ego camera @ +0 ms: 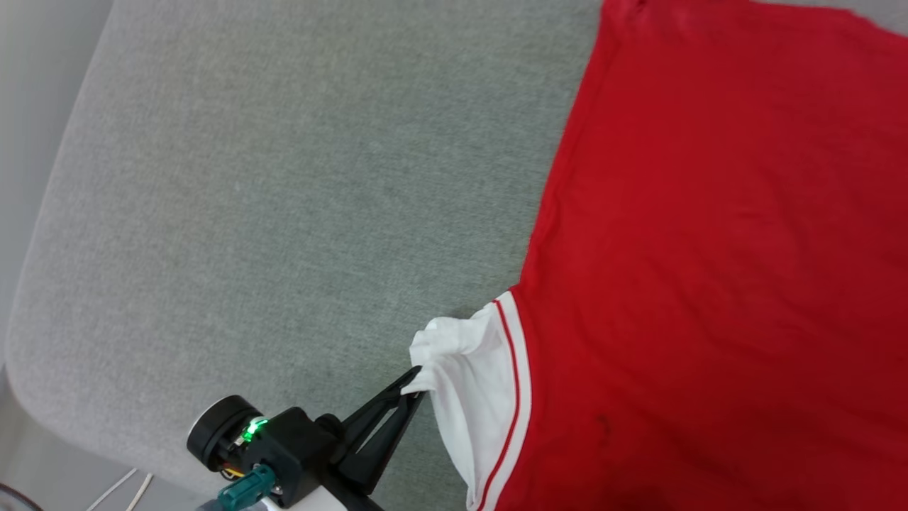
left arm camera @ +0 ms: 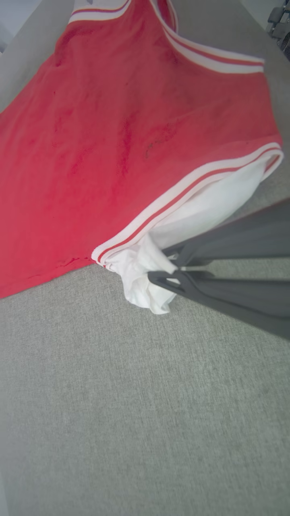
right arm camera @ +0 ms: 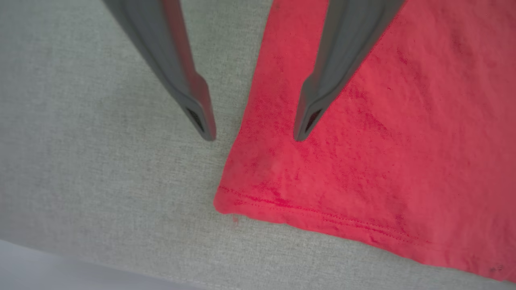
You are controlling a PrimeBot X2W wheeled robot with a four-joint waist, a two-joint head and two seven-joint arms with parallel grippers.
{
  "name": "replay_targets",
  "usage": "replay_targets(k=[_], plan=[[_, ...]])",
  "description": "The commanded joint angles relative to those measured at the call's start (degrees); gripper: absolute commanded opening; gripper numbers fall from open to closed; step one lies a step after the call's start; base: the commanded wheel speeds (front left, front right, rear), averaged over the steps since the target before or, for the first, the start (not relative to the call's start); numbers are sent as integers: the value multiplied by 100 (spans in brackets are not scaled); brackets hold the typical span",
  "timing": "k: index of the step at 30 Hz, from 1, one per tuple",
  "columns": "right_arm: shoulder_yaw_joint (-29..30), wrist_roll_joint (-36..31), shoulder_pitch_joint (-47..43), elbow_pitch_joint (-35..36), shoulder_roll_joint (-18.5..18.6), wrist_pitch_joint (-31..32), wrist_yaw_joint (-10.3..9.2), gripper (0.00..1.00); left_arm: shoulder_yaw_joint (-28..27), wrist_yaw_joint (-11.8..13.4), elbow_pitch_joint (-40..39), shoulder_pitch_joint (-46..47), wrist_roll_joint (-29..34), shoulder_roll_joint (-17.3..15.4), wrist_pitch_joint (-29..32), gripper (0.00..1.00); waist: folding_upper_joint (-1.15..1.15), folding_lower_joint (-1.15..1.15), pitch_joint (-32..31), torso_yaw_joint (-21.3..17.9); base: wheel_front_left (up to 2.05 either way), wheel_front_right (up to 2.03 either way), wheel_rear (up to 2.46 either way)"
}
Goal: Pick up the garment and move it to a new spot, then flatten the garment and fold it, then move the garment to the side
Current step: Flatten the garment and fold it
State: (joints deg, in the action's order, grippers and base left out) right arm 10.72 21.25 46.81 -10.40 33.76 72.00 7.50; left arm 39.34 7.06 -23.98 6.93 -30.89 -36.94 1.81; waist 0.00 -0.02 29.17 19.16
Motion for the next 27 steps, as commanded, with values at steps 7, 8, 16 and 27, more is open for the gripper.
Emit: replay_targets(k=[7,8,16,27], plan=[[293,-744,343,-415,-146,530,-2,100,121,-58,-63,237,99,220,-50,0,0,2,574,592,0,0,0],[325,-778,290,-456,-214,569,-2,100,120,-58,-59,258,99,228,-61,0,0,2,588,606,0,0,0],[489,-901,-206,-531,-514,831,-1,0,118,-33,-6,310,111,261,-82,0,0,2,583,619,0,0,0],[635,-783,-700,-309,-564,547,-2,0,77,33,109,280,65,216,-86,0,0,2,11,290,0,0,0]])
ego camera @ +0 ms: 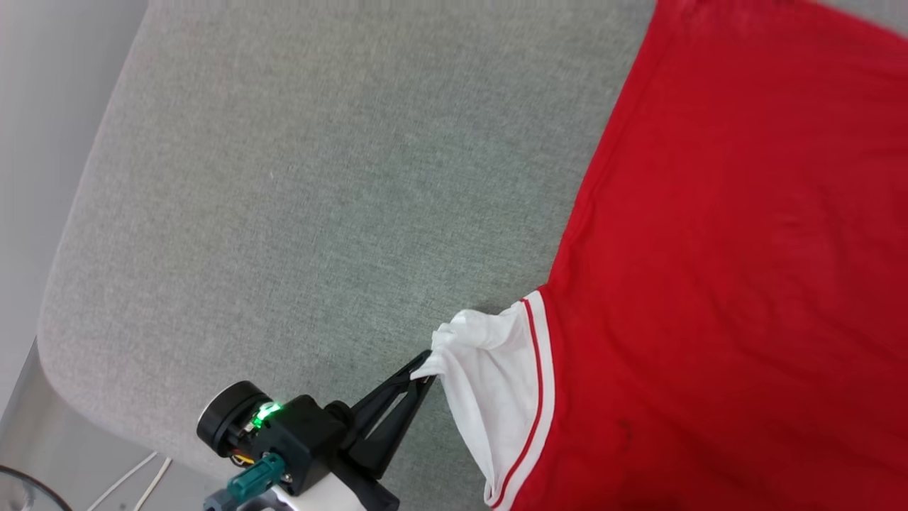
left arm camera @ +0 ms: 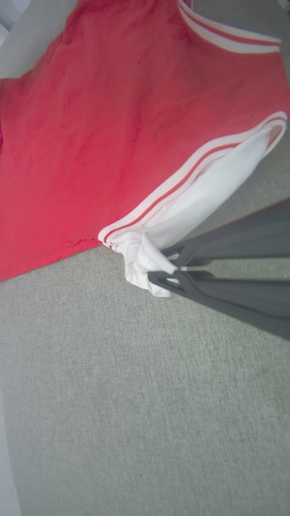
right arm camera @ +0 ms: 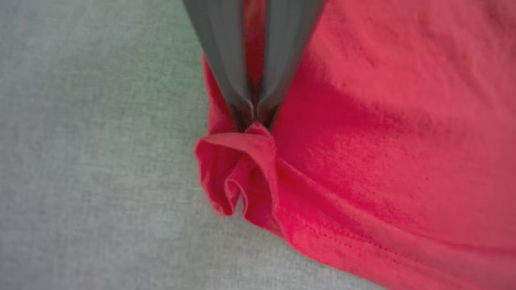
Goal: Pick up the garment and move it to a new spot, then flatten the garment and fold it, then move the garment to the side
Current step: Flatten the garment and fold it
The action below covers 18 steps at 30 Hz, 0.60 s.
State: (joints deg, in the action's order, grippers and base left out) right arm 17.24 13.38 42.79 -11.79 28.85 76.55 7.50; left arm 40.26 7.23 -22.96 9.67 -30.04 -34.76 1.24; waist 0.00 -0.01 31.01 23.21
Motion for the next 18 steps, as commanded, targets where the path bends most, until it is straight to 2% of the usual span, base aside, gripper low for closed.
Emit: replay_targets(k=[1,10,18], plan=[[-42,57,-383,-154,-91,29,-2,0,-26,17,22,-9,-16,-32,-33,0,0,1,-278,-177,0,0,0],[-10,577,-1543,97,-229,-444,-2,0,-231,186,175,-247,-219,-227,16,0,0,1,-1317,-899,0,0,0],[-40,1113,-2934,728,-368,-671,-2,0,-544,407,377,-716,-659,-297,-210,0,0,1,-1947,-1505,0,0,0]])
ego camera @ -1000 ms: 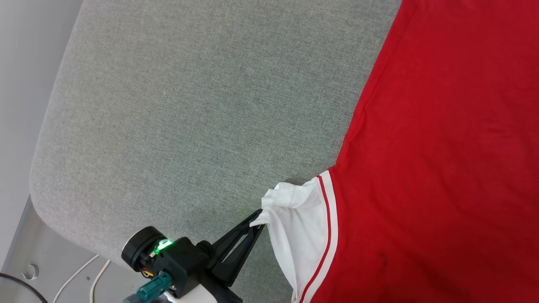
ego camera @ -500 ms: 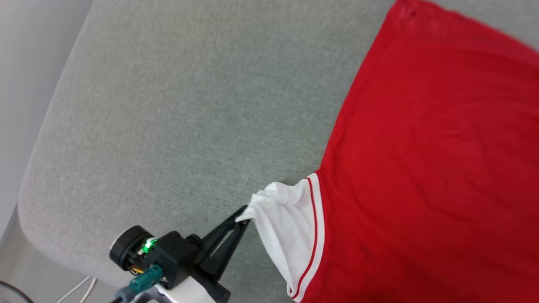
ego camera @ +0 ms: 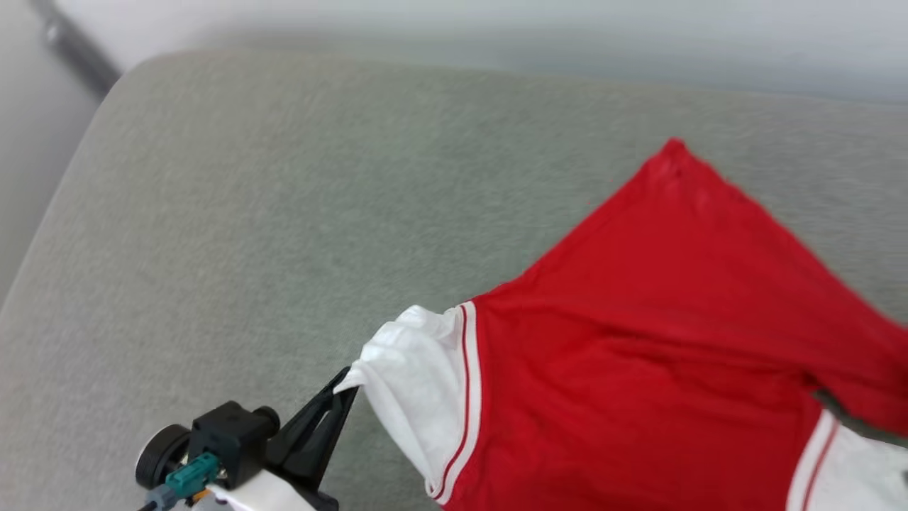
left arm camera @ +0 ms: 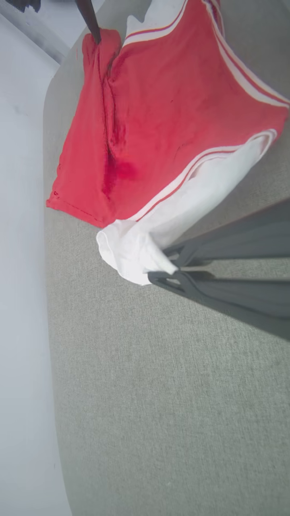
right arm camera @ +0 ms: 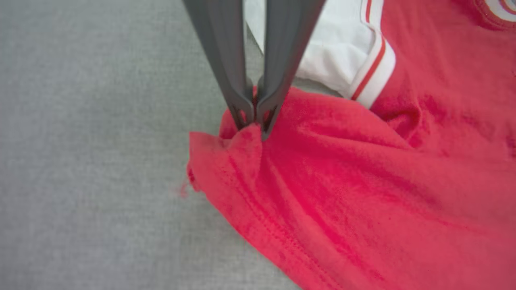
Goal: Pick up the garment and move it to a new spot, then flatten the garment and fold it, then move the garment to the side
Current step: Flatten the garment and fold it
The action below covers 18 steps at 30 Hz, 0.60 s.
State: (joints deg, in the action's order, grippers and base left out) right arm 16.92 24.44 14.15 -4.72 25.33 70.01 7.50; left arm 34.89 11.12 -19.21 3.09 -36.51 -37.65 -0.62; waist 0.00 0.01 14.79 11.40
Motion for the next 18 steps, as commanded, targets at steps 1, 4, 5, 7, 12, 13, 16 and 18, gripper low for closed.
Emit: replay_targets(k=[1,4,5,7,12,13,16,18], plan=[[-38,37,-219,113,-18,-47,-2,0,-24,27,31,-114,-37,-38,-48,0,0,-1,-385,-379,0,0,0],[-59,164,-723,366,-103,-146,-2,0,-34,31,136,-219,-90,-68,-93,0,0,-1,-572,-509,0,0,0],[-34,214,-874,469,-161,-188,-2,0,-42,37,172,-255,-112,-67,-116,0,0,-1,-624,-549,0,0,0],[9,298,-1193,656,-246,-258,-2,0,-45,38,243,-317,-142,-68,-151,0,0,-1,-710,-612,0,0,0],[163,460,-1971,1002,-554,-464,-2,0,-46,51,442,-437,-205,28,-297,0,0,-1,-880,-693,0,0,0],[186,503,-2113,1030,-634,-503,-2,0,-56,61,476,-450,-229,53,-328,0,0,-1,-904,-707,0,0,0],[291,717,-2364,997,-900,-623,-2,0,-69,81,567,-492,-272,113,-406,0,0,-1,-946,-736,0,0,0],[267,728,-2488,956,-942,-654,-2,0,-70,88,623,-490,-269,120,-424,0,0,-1,-970,-747,0,0,0]])
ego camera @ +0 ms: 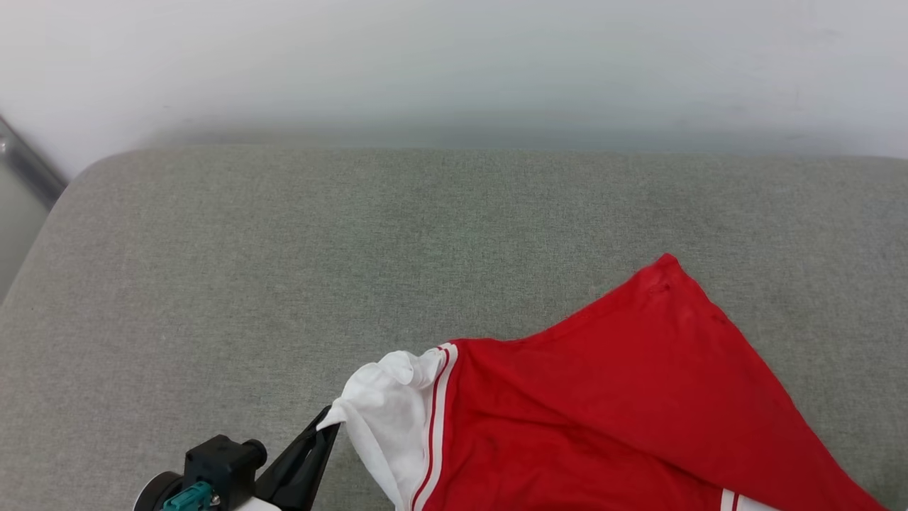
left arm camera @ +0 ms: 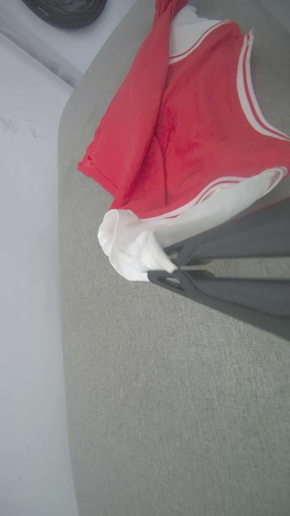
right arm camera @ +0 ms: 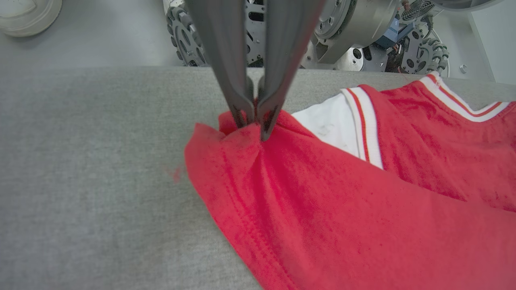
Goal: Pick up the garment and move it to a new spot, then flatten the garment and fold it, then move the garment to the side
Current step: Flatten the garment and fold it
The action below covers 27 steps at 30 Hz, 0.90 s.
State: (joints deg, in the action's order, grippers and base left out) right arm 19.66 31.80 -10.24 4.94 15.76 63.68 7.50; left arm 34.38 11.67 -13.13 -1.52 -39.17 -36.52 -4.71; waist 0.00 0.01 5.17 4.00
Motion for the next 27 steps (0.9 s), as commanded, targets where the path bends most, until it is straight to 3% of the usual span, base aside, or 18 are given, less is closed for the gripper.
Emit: replay_targets(k=[1,4,5,12,18,27], plan=[[-41,-30,-101,-31,31,-28,-2,0,-17,36,29,-13,7,17,-28,0,0,-1,-5,-12,0,0,0],[-67,-51,-119,-72,119,-109,-2,0,2,11,54,71,21,43,-36,0,0,-1,19,-10,0,0,0],[-105,-41,-81,-62,160,-154,-2,100,9,1,60,89,24,46,-30,0,0,-1,29,-5,0,0,0],[-346,267,353,276,665,-332,-2,100,61,-40,-28,250,120,10,36,0,0,-1,222,133,0,0,0],[-651,445,1294,871,1069,-218,-2,100,103,-21,-308,479,258,7,120,0,0,-1,547,374,0,0,0],[-1319,129,2925,462,1096,365,-2,100,288,-170,-666,976,519,121,279,0,0,-1,1312,918,0,0,0]])
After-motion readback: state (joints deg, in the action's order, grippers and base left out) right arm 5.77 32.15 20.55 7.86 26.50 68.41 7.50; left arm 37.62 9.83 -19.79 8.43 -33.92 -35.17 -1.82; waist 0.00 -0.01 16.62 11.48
